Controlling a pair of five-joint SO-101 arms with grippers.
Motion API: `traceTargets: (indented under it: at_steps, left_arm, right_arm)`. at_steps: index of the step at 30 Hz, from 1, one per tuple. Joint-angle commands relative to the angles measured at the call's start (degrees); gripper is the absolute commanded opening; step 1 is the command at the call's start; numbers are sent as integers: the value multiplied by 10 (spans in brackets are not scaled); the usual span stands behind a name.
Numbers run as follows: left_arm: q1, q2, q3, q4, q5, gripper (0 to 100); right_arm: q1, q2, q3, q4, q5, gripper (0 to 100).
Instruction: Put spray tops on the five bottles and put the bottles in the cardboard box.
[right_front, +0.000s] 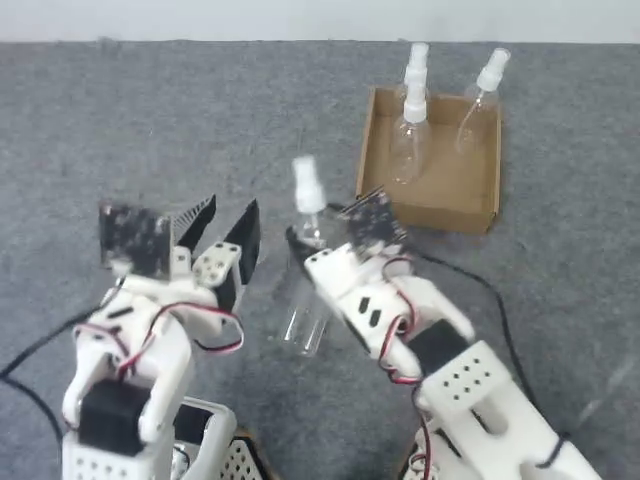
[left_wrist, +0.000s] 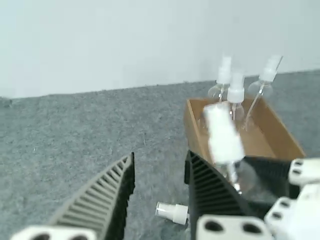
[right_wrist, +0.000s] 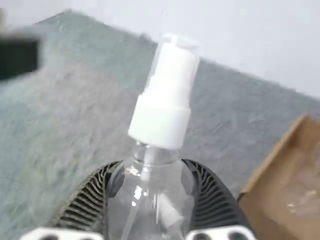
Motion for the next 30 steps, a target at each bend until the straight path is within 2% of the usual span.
traceTargets:
  at_steps: [1,6,9,12,15,23,30]
  left_arm:
    - [3,-53,43,-26,10,152]
    - [3,-96,127,-62,10,152]
    - [6,-110,177,-98,10,152]
    - [39,-120,213,-111,10,152]
    - [68,-133,222,-110,10,152]
    - [61,-173,240,-110,9,152]
    - [61,-182,243,-110,9,152]
  right_arm:
    - [35,-42,-91,65,-4,6]
    - [65,-41,-134,93,-3,6]
    - [61,-40,-149,94,27,6]
    - [61,-31,-164,95,40,6]
    - [62,1,-188,105,39,6]
    - [60,96,-264,122,38,6]
    - [60,109,-271,122,38,6]
